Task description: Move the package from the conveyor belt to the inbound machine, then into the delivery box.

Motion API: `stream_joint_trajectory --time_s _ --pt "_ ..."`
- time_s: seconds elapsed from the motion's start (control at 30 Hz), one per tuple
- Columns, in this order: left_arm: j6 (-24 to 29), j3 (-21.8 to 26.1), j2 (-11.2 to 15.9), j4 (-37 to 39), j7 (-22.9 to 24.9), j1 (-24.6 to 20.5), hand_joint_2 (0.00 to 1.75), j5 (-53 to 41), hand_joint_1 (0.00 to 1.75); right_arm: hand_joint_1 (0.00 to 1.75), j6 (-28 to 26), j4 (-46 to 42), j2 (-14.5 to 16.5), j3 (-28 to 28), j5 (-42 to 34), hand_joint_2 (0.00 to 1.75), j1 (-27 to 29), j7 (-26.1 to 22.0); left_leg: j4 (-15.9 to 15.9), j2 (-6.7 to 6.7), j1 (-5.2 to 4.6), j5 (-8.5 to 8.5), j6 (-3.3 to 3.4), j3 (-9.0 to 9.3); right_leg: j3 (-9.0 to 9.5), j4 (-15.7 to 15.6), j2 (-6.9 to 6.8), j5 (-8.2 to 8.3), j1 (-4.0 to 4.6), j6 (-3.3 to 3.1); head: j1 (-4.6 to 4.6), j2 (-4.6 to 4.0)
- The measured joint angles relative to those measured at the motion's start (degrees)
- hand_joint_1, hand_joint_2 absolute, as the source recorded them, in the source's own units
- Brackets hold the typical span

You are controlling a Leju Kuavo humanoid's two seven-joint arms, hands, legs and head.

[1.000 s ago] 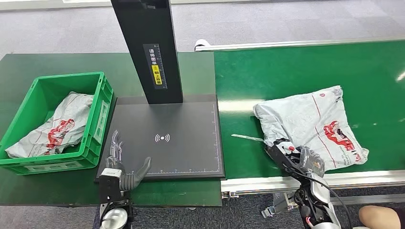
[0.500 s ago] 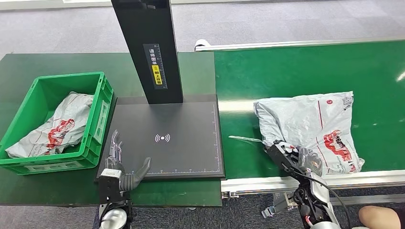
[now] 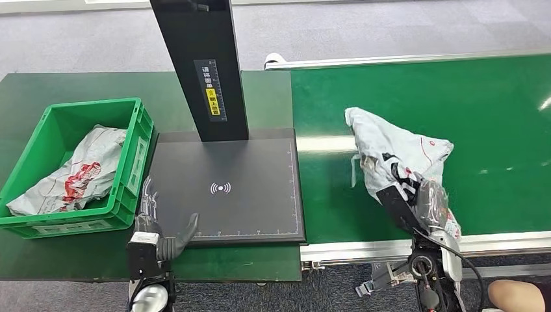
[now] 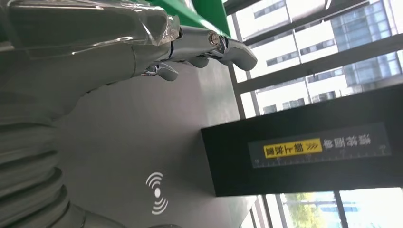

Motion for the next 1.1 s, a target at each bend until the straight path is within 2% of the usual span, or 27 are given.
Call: stream_joint_trajectory --time_s 0.17,0.37,0.53,0.7,0.87,1.1 --pt "0.15 0.72 0.09 -1.48 -0.33 0.58 1.75 -0.07 0.00 1.75 0.08 -11.59 -0.73 3.28 -2.10 1.75 1.76 -0.51 0.00 0.00 -0.01 0.00 0.01 0.01 0.04 0.00 0.00 0.00 -0.01 0.00 0.02 -0.01" --pt "-0.14 1.28 -0.08 -1.99 -0.18 -0.14 1.75 -1.22 0.00 1.75 4.98 -14.21 -1.56 6.89 -4.71 1.75 -0.98 -1.02 0.00 0.03 -0.01 0.02 0.01 0.05 0.12 0.00 0.01 0.03 -0.01 0.00 0.02 -0.01" --pt "-0.03 1.81 -0.05 -1.71 -0.35 -2.51 1.75 -1.66 0.00 1.75 10.03 -8.05 -0.30 12.86 -3.76 1.75 -10.18 -0.46 0.00 0.05 0.02 0.09 -0.02 0.11 0.15 0.05 0.01 0.06 0.02 -0.03 0.01 -0.01" --pt "0.04 2.12 0.14 -0.70 -0.34 -4.62 1.75 -1.73 0.00 1.75 11.31 0.35 2.60 19.17 -3.75 1.75 -18.99 1.13 0.00 0.02 0.03 0.14 -0.06 0.10 0.09 0.09 -0.02 0.05 0.04 -0.03 0.01 -0.02" --pt "0.70 2.44 0.43 -0.01 -0.34 -5.38 1.75 -1.80 0.00 1.75 12.04 4.53 4.14 22.62 -4.24 1.75 -22.61 1.36 0.00 0.00 0.03 0.13 -0.06 -0.01 0.06 0.09 -0.02 0.04 0.03 -0.02 0.03 0.00" --pt "2.38 3.69 1.43 0.82 -0.27 -6.47 1.75 -1.81 0.00 1.75 14.05 10.28 8.08 26.60 -4.95 1.75 -25.77 1.33 0.00 0.01 0.04 0.14 -0.06 -0.02 -0.01 0.10 -0.02 0.05 0.05 -0.04 0.01 -0.01"
